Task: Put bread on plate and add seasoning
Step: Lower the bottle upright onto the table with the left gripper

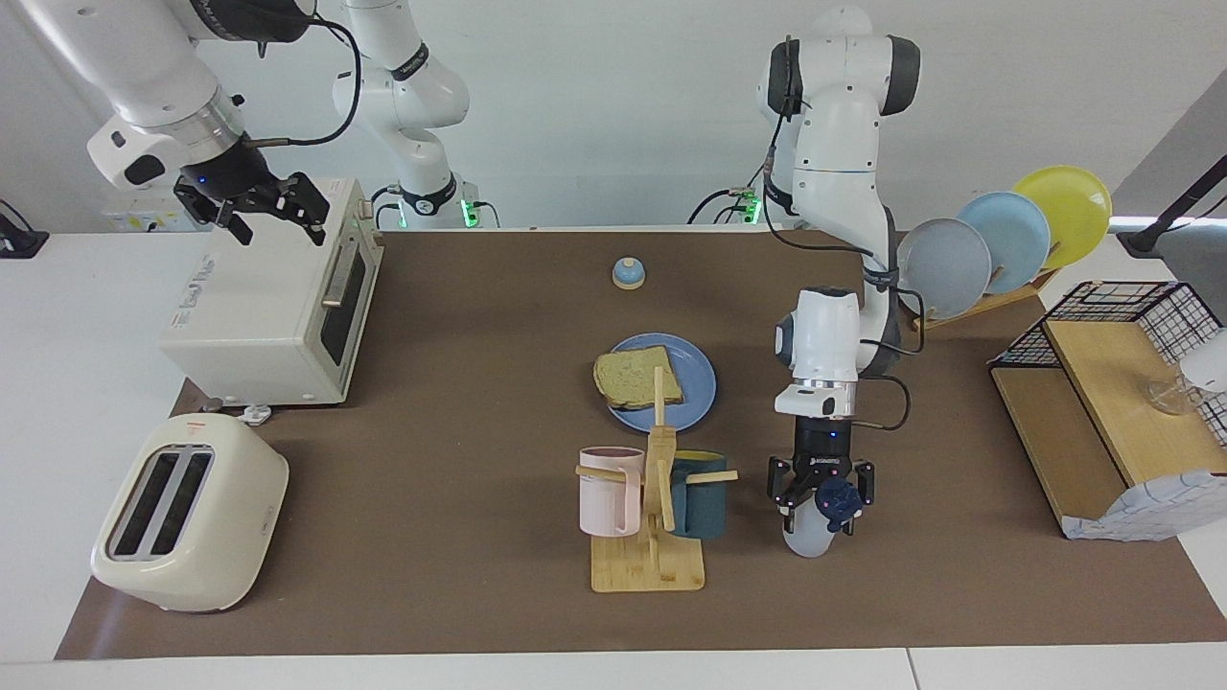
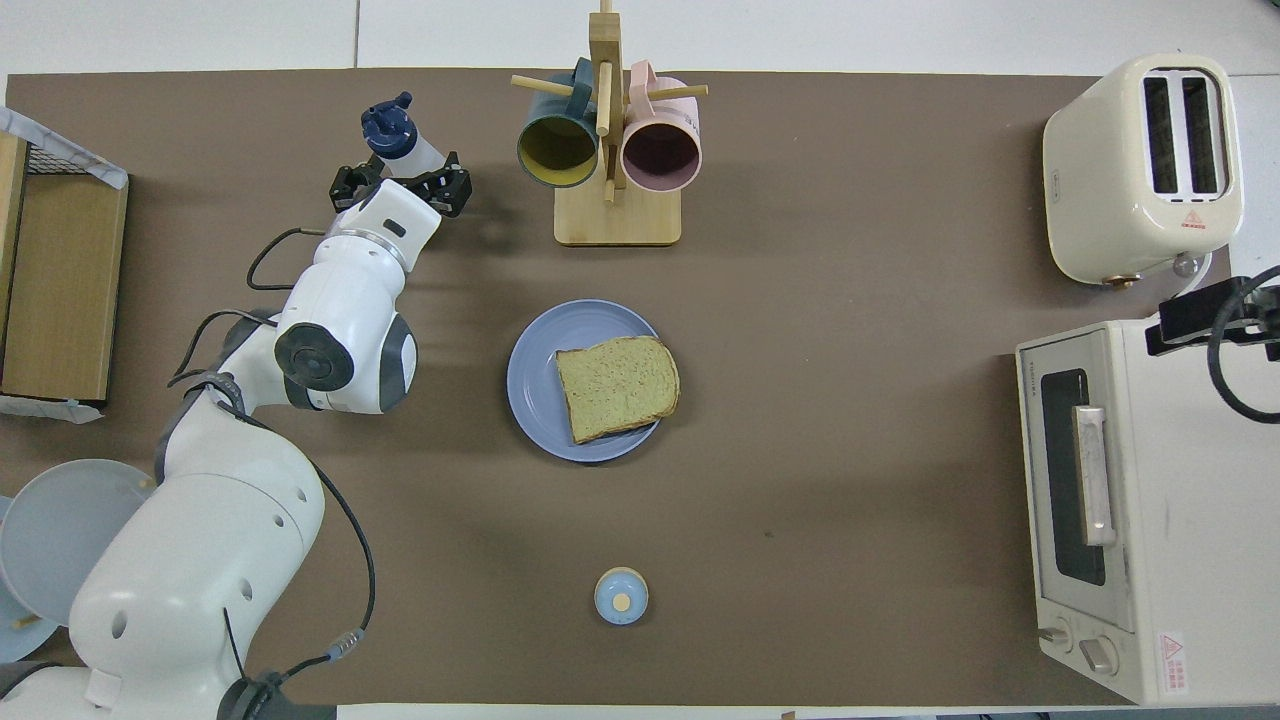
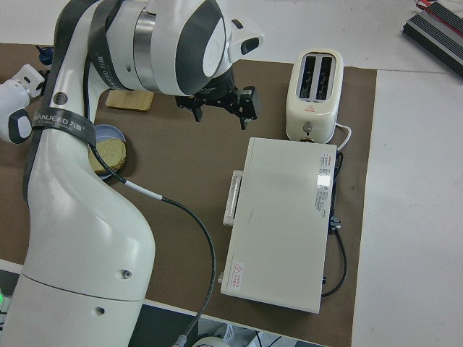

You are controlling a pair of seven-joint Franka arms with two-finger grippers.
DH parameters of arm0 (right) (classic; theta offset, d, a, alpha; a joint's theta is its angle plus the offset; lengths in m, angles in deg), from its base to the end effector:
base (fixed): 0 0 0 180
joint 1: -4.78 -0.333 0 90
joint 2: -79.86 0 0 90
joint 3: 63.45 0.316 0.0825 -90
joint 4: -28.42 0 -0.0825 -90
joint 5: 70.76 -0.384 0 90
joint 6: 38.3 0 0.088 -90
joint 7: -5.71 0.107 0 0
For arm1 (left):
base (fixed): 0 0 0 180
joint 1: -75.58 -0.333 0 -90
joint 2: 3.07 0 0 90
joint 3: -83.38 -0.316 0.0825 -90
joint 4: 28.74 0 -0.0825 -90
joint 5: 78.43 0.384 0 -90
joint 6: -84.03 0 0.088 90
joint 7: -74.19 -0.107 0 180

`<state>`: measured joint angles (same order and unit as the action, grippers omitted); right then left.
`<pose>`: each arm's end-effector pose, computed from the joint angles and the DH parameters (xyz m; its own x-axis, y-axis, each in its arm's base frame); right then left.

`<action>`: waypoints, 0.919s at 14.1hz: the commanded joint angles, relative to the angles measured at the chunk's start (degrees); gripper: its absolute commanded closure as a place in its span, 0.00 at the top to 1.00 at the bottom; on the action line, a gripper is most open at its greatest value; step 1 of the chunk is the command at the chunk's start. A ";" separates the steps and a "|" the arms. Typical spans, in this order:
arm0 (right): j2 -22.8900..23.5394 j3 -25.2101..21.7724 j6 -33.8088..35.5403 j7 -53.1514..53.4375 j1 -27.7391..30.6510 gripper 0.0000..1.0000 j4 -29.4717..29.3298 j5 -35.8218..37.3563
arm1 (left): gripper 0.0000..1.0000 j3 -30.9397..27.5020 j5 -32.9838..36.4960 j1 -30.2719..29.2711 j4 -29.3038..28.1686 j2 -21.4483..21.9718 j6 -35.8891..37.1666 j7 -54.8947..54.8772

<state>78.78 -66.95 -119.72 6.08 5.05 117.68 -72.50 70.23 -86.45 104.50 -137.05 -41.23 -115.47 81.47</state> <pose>0.5316 -0.0317 0.6286 0.9908 -0.0671 -0.1179 -0.0711 -0.9970 -0.0307 0.6522 -0.1917 0.2730 0.5804 -0.0435 0.8132 -0.1330 -0.9902 0.0420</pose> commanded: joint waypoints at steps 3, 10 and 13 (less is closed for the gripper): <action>-0.15 0.25 -0.23 -1.60 0.43 1.00 0.22 0.34 | 1.00 -0.65 0.64 0.35 -0.93 -0.17 -1.33 0.36; -0.15 0.25 -0.23 -1.60 0.43 1.00 0.22 0.34 | 1.00 -0.65 0.72 -0.09 -9.17 6.58 -1.24 -0.25; -0.15 0.25 -0.23 -1.60 0.43 1.00 0.22 0.34 | 1.00 -0.65 0.72 0.52 -15.50 12.82 -1.15 -0.51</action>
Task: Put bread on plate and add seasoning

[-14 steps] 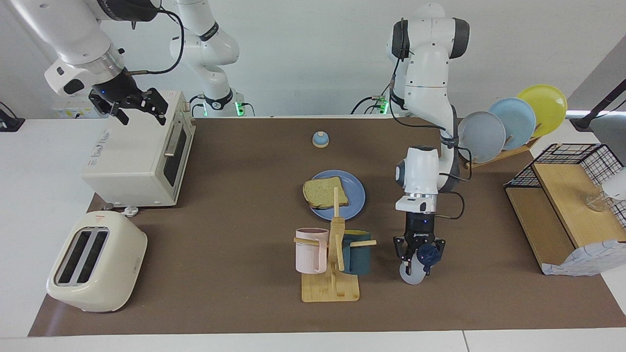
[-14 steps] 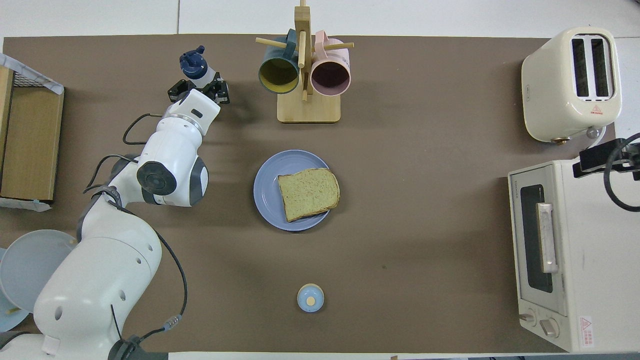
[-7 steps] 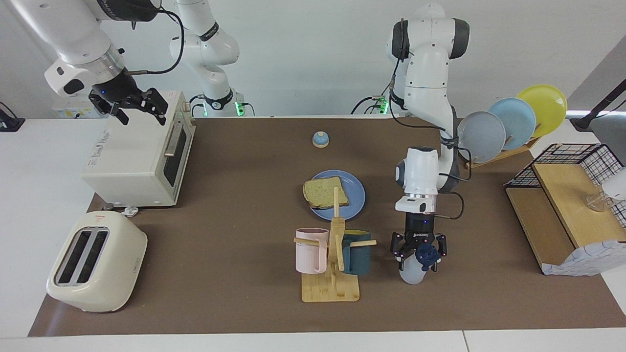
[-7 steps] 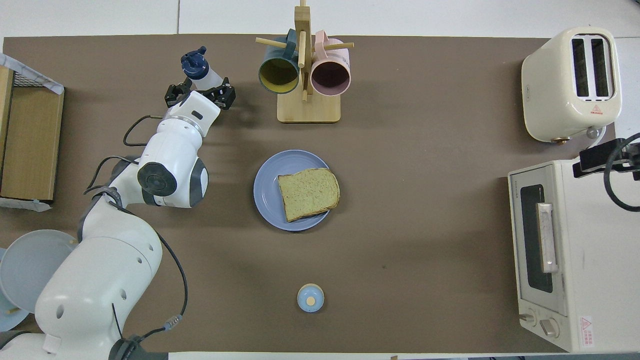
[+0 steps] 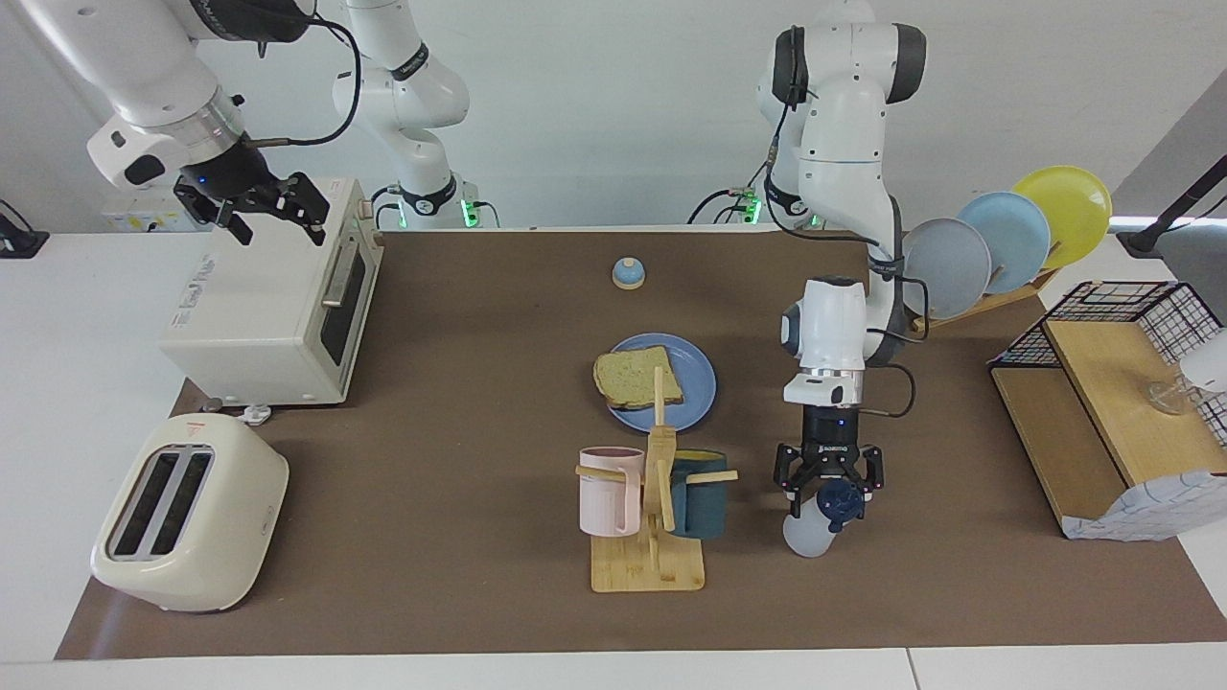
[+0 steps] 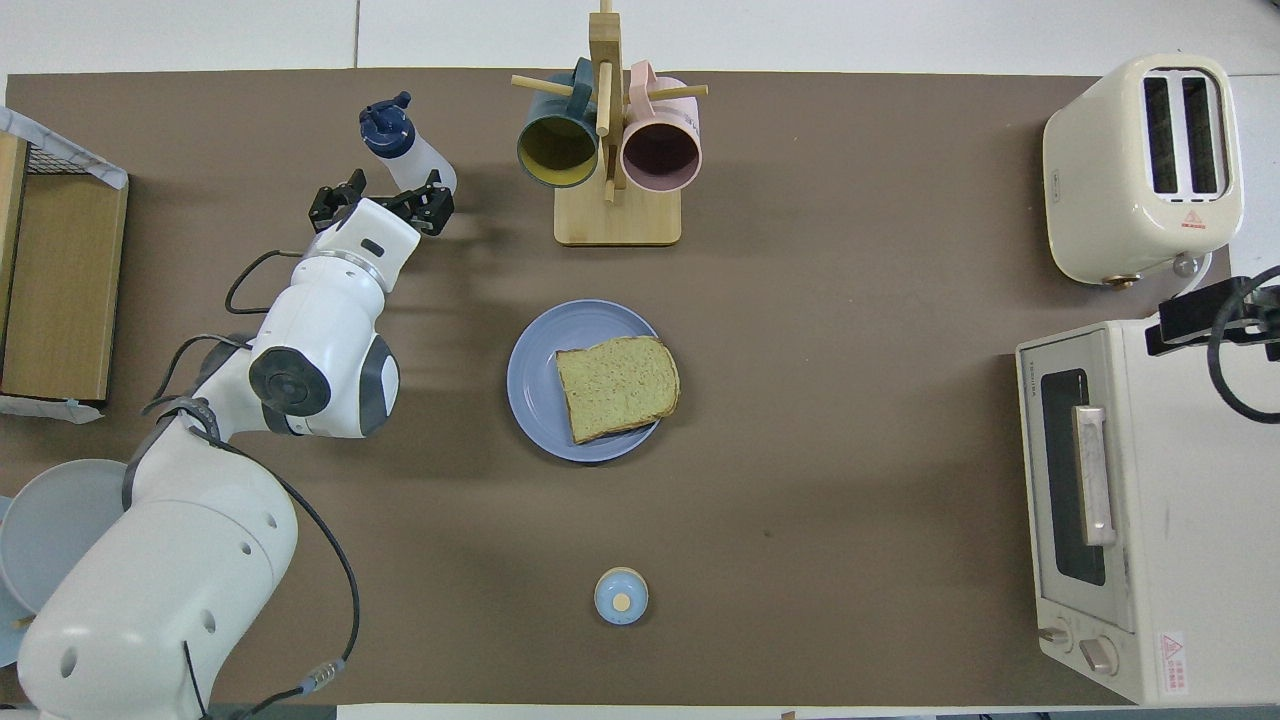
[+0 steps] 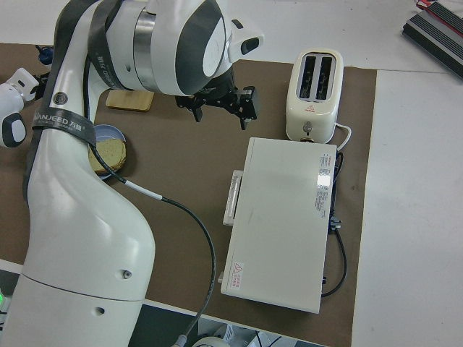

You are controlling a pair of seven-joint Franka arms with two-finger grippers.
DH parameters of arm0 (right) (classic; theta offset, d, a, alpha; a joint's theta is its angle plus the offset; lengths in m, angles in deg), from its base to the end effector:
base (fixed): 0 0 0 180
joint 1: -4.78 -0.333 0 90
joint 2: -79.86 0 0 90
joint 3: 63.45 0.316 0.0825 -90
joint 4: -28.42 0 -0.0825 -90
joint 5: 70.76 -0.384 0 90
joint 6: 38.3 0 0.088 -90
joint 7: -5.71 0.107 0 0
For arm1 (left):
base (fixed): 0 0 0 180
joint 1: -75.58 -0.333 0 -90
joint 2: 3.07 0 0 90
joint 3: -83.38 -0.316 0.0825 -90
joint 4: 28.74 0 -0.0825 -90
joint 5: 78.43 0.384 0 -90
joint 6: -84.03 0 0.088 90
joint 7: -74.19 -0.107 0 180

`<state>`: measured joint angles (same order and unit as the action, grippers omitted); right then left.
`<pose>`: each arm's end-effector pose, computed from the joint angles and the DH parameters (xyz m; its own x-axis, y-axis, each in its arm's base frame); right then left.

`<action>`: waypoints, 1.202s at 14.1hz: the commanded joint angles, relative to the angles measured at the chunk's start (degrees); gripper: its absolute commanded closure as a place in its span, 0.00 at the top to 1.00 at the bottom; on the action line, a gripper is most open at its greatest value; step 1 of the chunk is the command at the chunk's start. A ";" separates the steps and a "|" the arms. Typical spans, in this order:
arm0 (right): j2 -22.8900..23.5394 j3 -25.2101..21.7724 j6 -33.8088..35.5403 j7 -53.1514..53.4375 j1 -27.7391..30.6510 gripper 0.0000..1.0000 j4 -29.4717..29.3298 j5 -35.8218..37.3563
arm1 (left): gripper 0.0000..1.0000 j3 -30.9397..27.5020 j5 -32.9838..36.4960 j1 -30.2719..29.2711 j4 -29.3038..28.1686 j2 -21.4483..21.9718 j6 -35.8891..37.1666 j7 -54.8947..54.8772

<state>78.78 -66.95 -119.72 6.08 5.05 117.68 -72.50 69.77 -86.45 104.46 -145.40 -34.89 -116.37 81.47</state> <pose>0.5316 -0.0317 0.6286 0.9908 -0.0671 -0.1179 -0.0711 -0.9970 -0.0307 0.6236 -0.1700 0.2871 0.5997 -0.0217 0.7999 -0.1064 -0.9929 0.0528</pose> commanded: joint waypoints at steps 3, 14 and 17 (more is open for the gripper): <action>-0.15 0.25 -0.23 -1.60 0.43 1.00 0.22 0.34 | 1.00 -0.01 0.73 1.96 -12.87 12.11 -0.07 -0.43; -0.15 0.25 -0.23 -1.60 0.43 1.00 0.22 0.34 | 1.00 -0.36 0.81 7.86 -14.49 34.52 39.95 -1.04; -0.15 0.25 -0.23 -1.60 0.43 1.00 0.22 0.34 | 1.00 -0.36 4.23 7.07 -4.93 37.35 60.76 -1.04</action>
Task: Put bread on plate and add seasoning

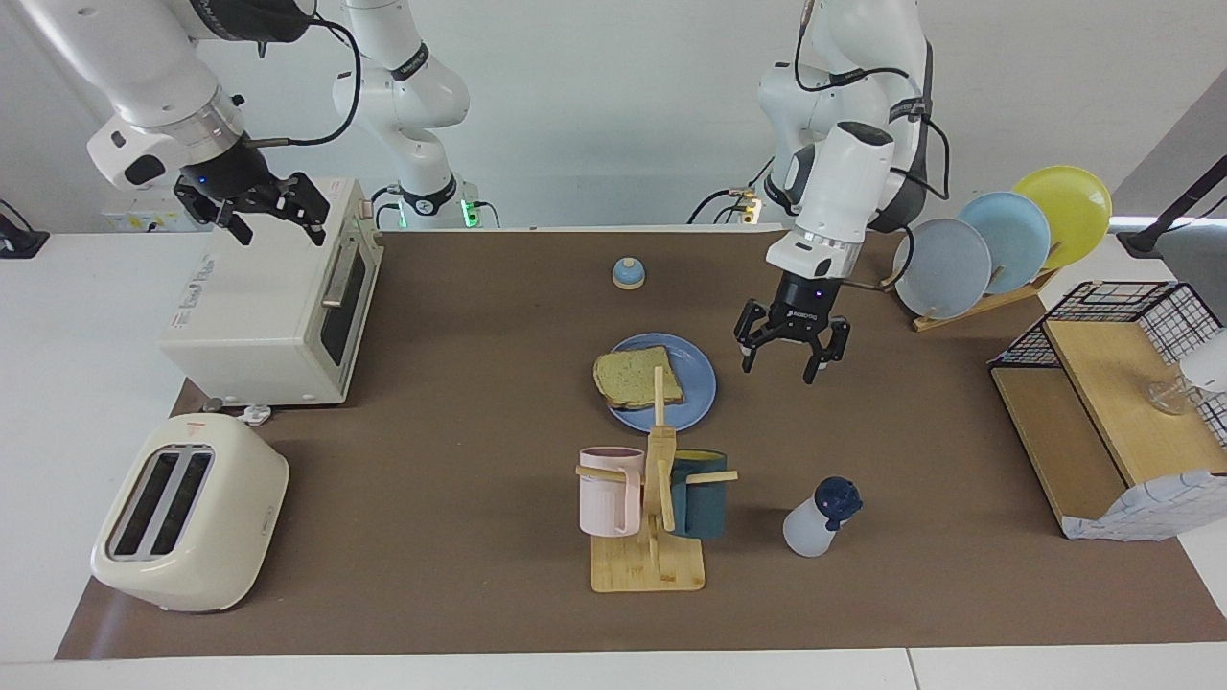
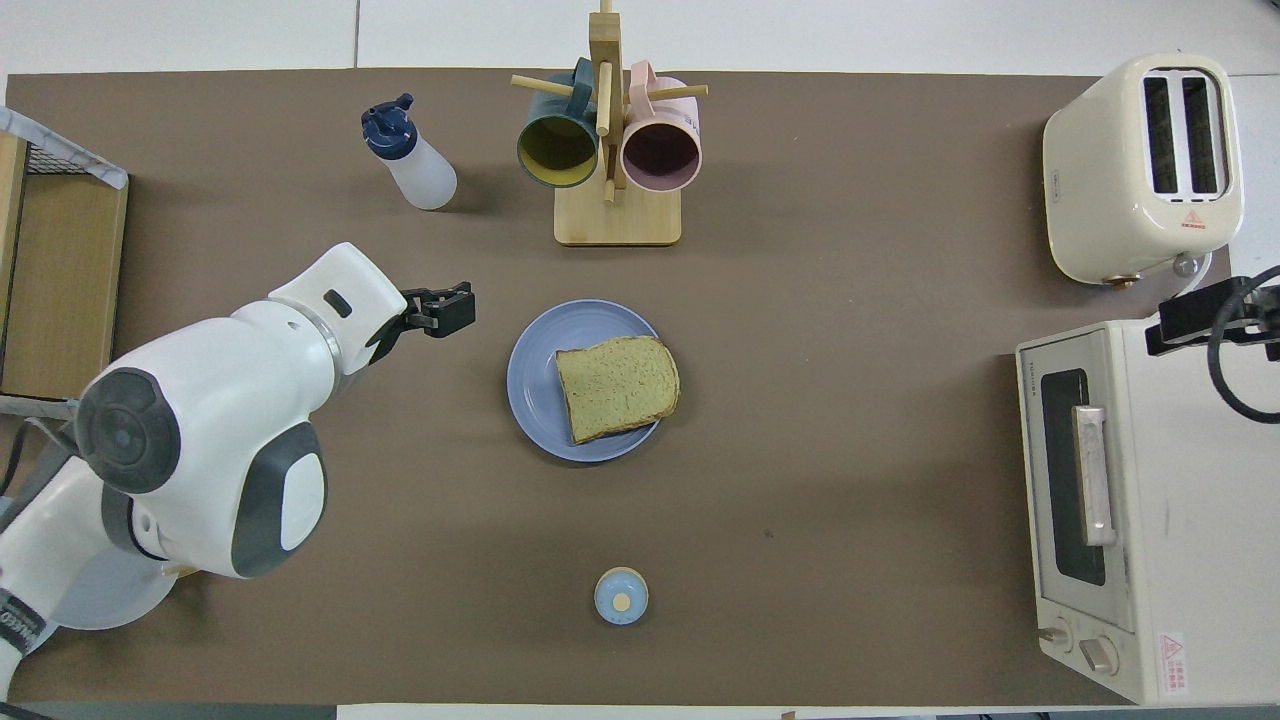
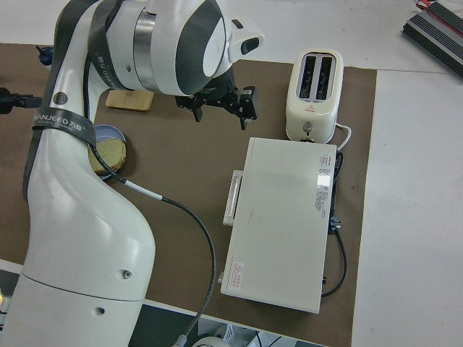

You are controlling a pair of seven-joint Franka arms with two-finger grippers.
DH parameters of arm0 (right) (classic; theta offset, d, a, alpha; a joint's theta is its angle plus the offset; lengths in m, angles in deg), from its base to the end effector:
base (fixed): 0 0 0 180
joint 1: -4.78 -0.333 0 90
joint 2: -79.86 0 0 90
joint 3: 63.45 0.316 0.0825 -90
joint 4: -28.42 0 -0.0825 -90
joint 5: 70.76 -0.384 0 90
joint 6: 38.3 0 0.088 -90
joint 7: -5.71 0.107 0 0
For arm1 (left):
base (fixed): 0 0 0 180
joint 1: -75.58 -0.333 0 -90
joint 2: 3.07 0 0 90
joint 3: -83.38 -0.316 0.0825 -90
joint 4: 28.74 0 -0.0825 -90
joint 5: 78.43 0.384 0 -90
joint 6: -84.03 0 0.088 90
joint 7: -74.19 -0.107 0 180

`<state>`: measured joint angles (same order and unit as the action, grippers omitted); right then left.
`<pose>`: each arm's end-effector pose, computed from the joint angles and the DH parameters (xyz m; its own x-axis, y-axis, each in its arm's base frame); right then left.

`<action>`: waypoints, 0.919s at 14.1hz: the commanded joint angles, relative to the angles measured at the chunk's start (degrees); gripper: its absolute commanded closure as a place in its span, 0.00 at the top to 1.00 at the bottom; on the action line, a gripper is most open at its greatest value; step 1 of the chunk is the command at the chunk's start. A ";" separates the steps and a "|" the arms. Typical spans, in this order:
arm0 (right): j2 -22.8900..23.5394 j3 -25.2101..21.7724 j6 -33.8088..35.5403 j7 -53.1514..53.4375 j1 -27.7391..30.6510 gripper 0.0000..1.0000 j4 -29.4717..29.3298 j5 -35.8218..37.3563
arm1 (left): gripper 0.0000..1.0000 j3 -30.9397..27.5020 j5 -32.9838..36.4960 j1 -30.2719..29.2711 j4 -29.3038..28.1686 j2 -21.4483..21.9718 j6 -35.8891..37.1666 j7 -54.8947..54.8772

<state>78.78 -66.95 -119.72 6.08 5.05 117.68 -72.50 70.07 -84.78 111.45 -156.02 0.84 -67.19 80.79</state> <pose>0.5316 -0.0317 0.6286 0.9908 -0.0671 -0.1179 -0.0711 -0.9970 -0.0307 0.5140 -0.2087 0.4569 0.8861 -0.1331 0.4440 -0.2245 -0.9613 0.1599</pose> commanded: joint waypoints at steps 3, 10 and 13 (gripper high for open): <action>-0.15 0.25 -0.23 -1.60 0.43 1.00 0.22 0.34 | 1.00 -0.84 3.44 -1.41 14.67 1.54 27.07 -0.44; -0.15 0.25 -0.23 -1.60 0.43 1.00 0.22 0.34 | 1.00 -0.93 6.43 -13.26 29.19 1.80 53.63 -8.25; -0.15 0.25 -0.23 -1.60 0.43 1.00 0.22 0.34 | 1.00 -1.11 9.25 -15.65 28.24 2.76 56.90 -15.02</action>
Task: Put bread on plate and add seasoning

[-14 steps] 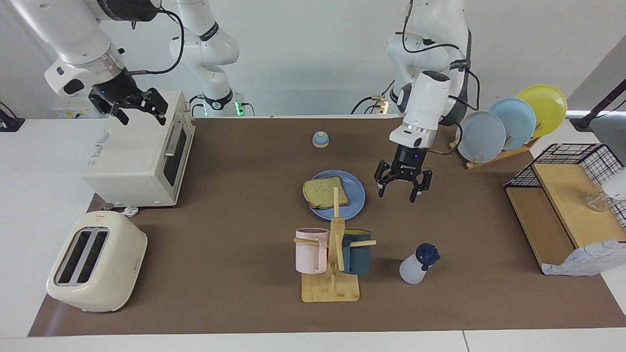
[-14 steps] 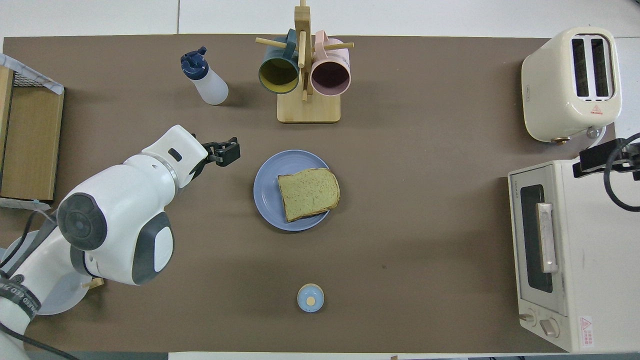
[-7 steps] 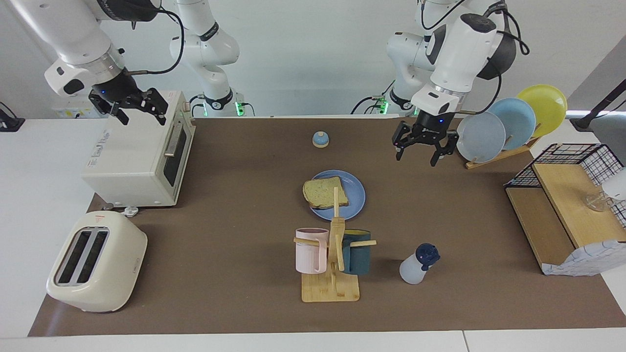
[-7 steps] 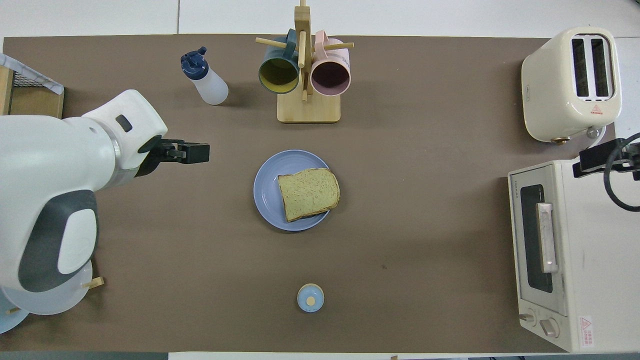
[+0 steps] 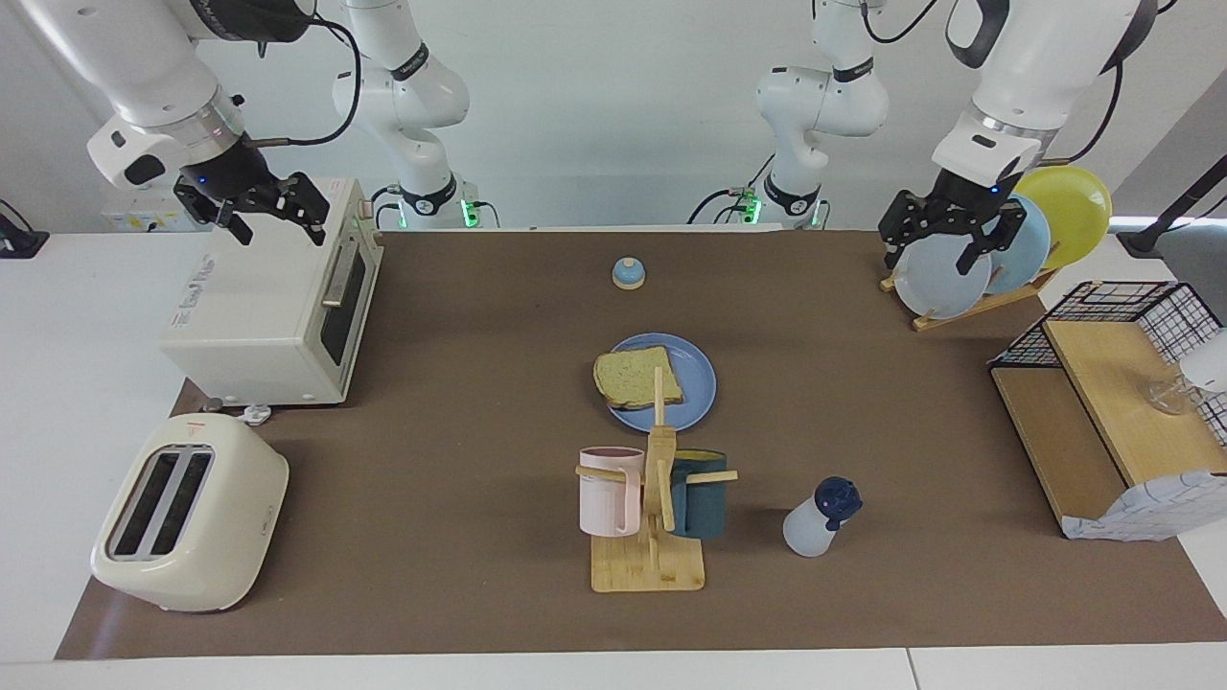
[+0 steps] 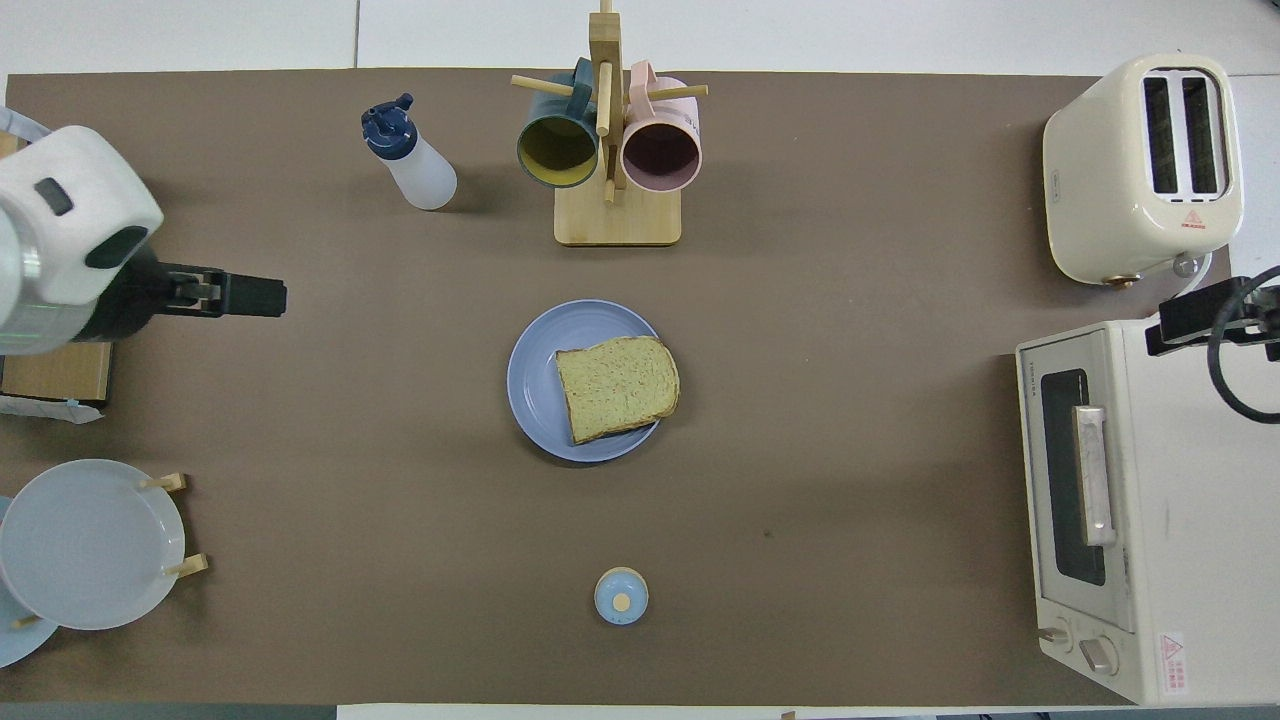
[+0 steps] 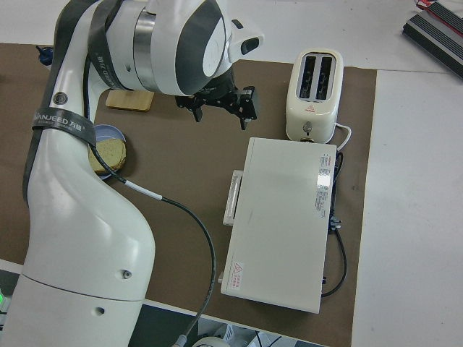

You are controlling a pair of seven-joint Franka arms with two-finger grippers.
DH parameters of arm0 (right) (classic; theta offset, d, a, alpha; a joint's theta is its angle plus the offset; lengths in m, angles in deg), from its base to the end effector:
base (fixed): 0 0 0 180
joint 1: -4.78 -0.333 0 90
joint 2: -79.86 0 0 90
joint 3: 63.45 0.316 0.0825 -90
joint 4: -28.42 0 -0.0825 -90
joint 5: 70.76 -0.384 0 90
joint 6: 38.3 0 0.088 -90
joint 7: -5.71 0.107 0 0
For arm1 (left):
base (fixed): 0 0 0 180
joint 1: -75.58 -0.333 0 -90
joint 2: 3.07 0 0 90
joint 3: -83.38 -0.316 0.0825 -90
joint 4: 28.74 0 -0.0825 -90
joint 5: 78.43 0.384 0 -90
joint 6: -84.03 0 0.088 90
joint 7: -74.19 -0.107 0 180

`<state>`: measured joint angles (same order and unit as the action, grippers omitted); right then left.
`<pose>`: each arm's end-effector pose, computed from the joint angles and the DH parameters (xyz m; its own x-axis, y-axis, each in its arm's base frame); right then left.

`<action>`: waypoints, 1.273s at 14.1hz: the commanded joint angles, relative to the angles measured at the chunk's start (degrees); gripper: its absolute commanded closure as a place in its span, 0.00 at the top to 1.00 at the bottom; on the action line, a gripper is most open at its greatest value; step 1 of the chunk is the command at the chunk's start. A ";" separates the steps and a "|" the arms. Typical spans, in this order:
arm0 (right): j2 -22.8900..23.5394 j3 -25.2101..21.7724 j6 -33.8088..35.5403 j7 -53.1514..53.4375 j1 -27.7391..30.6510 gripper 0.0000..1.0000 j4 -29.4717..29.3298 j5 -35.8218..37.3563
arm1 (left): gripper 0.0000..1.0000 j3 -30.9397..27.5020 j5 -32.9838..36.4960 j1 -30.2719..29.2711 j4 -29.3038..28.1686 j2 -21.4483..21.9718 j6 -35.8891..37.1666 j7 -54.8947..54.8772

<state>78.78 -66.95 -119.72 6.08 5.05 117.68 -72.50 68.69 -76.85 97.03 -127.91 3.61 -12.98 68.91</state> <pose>0.5316 -0.0317 0.6286 0.9908 -0.0671 -0.1179 -0.0711 -0.9970 -0.0307 0.5272 -0.0522 0.6203 0.9746 -0.2110 0.0749 -0.2112 -0.9774 -0.0050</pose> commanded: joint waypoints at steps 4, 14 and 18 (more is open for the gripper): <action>-0.15 0.25 -0.23 -1.60 0.43 1.00 0.22 0.34 | 1.00 0.45 1.32 -1.77 -0.05 0.35 4.46 1.39; -0.15 0.25 -0.23 -1.60 0.43 1.00 0.22 0.34 | 1.00 16.16 -0.69 -19.85 13.38 -5.00 14.91 4.67; -0.15 0.25 -0.23 -1.60 0.43 1.00 0.22 0.34 | 1.00 16.89 -1.05 -19.52 10.52 -4.14 14.92 4.67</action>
<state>78.78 -66.95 -119.72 6.08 5.05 117.68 -72.50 84.80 -77.34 78.10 -116.71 -0.26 0.62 73.21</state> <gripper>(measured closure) 0.000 0.000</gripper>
